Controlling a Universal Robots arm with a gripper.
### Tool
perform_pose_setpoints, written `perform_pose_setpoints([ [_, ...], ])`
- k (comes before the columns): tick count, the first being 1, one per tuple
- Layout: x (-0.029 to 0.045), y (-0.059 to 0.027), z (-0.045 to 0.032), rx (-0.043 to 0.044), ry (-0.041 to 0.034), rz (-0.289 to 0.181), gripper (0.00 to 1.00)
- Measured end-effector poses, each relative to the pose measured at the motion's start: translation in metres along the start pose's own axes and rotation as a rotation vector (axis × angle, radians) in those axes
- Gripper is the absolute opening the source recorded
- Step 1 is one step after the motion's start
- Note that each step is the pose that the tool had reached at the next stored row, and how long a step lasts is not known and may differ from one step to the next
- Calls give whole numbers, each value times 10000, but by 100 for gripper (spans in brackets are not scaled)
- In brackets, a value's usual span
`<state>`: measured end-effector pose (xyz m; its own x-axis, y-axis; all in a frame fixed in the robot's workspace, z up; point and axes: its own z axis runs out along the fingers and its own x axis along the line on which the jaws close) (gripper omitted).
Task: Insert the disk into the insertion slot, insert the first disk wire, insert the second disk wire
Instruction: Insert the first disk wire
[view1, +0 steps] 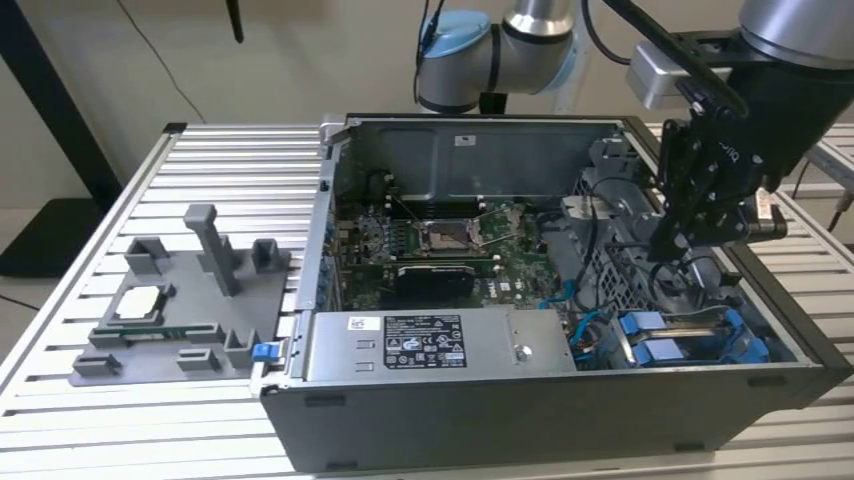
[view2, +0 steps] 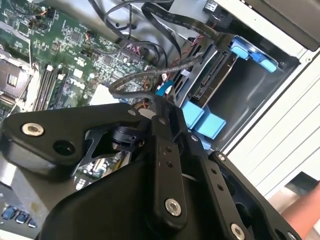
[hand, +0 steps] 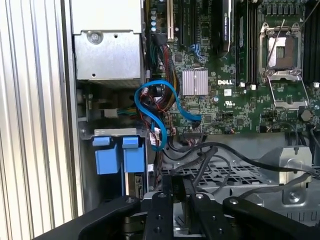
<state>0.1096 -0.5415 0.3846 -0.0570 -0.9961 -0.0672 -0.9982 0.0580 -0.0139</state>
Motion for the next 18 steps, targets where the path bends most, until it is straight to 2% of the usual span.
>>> perform_pose_setpoints([
  [4, 28, -21, 13, -45, 3, 45, 0],
  [10, 32, -38, 18, -53, 3, 56, 0],
  [18, 57, -228, 52, -194, 12, 67, 0],
])
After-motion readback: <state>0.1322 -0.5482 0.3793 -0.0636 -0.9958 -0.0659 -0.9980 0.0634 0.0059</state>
